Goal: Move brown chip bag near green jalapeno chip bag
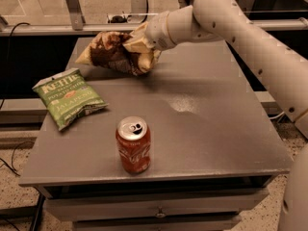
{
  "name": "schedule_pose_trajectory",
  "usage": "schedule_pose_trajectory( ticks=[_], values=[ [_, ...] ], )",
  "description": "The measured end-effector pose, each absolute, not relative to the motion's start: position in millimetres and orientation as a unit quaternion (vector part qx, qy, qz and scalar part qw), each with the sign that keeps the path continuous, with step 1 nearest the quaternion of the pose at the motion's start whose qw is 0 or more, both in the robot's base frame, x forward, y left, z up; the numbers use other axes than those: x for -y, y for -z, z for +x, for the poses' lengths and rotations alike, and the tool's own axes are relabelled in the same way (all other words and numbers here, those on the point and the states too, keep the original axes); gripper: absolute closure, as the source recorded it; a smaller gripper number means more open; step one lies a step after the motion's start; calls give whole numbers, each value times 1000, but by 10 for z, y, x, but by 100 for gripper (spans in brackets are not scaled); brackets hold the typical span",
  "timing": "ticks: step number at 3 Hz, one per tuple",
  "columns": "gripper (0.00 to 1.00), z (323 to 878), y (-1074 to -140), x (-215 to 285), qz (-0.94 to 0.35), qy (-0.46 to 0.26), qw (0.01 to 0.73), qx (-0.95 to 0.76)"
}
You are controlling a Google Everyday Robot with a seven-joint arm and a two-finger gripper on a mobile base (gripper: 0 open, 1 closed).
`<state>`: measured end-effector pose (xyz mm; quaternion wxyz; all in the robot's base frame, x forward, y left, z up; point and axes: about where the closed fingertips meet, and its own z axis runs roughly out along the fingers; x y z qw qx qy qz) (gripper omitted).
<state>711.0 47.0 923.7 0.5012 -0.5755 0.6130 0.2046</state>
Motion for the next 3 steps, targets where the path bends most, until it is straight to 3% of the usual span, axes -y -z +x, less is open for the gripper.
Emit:
schedule_pose_trajectory(
  ticks=[1,3],
  values=[
    [82,7031,-9102,-729,-581,-232,484,-611],
    [35,6822,-8953,-1058,-611,-253,444,-604]
  ],
)
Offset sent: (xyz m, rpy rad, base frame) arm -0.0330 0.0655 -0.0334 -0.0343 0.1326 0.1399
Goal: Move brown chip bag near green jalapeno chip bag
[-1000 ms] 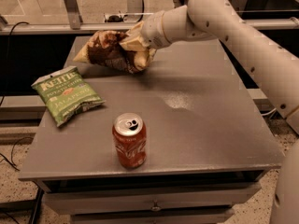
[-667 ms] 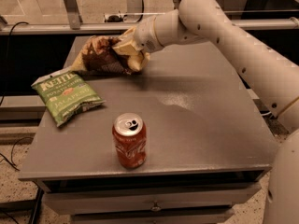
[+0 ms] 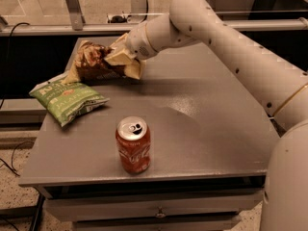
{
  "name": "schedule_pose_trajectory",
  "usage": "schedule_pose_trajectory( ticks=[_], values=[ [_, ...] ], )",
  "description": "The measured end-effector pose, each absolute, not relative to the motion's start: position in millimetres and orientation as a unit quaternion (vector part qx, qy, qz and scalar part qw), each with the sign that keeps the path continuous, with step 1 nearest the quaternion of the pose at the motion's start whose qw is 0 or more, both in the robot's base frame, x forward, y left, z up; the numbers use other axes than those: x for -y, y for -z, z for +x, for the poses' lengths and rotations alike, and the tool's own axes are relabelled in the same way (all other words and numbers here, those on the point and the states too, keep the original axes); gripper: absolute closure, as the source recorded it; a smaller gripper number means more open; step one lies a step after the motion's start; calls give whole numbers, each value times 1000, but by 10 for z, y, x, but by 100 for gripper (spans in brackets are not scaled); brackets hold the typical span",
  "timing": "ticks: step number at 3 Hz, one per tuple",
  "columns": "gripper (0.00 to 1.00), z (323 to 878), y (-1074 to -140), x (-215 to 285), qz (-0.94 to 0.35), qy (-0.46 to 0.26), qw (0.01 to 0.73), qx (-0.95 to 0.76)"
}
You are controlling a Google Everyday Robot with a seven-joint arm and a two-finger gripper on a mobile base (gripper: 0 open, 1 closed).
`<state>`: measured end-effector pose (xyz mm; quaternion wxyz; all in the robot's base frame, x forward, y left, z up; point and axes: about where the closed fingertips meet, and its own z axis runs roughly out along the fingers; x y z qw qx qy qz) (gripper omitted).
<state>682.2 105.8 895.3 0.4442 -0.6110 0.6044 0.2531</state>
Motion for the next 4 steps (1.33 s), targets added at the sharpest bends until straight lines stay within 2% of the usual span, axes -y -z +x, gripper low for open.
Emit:
schedule_pose_trajectory(
  ticks=[1,2,3,4],
  values=[
    [12,6779,-8951,-1063,-618,-254,436,-603],
    [0,6762,-9090,-861,-623,-251,438,-597],
    [0,6771,-9302,-405,-627,-246,448,-589],
    [0,6719,-9526,280,-635,-234,461,-574]
  ],
)
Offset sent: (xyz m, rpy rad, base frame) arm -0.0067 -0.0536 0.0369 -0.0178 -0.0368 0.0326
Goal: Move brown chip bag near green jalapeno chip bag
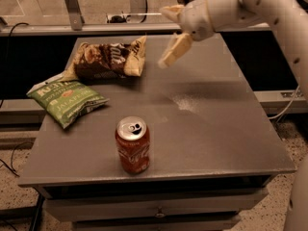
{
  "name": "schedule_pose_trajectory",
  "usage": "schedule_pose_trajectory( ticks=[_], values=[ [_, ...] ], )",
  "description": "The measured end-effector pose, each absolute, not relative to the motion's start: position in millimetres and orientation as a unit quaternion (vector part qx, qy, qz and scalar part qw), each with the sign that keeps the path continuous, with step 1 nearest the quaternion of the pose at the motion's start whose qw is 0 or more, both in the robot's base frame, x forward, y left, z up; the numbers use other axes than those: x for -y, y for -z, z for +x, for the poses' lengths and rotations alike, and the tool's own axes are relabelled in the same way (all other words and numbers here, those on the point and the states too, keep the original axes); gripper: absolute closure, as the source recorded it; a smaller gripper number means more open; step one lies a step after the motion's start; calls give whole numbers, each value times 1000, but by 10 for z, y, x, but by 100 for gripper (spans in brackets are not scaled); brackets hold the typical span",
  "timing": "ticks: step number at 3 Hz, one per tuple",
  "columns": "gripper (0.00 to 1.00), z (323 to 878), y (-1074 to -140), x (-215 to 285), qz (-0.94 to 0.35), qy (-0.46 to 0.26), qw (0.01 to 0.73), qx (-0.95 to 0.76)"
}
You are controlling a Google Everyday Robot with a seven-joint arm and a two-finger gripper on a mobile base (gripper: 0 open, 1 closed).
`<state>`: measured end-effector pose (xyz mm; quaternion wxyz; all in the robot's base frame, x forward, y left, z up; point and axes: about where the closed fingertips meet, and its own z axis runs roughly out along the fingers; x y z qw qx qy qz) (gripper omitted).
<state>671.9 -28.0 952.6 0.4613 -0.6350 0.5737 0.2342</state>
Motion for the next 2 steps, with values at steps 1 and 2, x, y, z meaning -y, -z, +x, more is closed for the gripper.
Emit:
schedule_pose_trajectory(
  ticks=[1,2],
  values=[
    [0,6564,-9755,1027,-631,-204,475,-579],
    [0,6532,-9800,1157,-629,-199,477,-581]
  ],
)
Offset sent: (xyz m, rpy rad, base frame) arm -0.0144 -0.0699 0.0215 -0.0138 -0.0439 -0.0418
